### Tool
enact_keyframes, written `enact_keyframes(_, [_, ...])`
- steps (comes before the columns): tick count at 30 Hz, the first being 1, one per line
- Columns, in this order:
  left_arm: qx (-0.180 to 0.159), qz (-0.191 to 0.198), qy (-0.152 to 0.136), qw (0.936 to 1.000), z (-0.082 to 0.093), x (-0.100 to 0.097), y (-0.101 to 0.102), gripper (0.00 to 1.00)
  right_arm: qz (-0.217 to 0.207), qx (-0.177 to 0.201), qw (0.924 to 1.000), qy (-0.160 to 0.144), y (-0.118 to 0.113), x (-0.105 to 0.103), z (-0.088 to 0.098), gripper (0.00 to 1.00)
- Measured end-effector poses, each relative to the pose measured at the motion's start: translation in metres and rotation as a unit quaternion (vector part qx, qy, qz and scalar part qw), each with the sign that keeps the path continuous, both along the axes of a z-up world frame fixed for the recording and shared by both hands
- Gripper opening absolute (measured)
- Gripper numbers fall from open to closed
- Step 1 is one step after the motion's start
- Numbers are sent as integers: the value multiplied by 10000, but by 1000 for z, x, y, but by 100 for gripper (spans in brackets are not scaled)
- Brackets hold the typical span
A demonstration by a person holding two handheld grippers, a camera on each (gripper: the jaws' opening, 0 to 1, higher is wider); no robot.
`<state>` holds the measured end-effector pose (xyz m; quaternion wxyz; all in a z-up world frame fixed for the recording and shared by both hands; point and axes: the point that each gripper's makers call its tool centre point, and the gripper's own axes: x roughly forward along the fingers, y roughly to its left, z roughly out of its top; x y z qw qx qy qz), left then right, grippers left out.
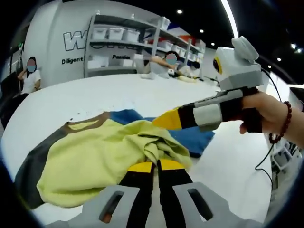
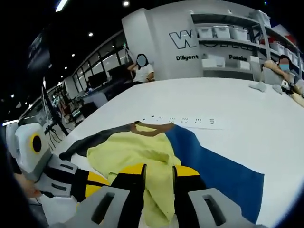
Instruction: Fold the garment on the visible template until the final outline fits inside the template.
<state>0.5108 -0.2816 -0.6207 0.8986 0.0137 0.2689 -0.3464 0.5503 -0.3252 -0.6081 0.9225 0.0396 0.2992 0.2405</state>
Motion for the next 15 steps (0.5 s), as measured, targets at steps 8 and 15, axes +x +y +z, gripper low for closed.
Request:
enact_keyframes(8, [114,19,-80,9999,9,1,9,2,241,-363,9990,-32,7,-7,-8,17])
enact_keyframes(15, [164,91,-189,9996,20,5,20,1,380,-469,9981,-93,-3,-22,-9,21])
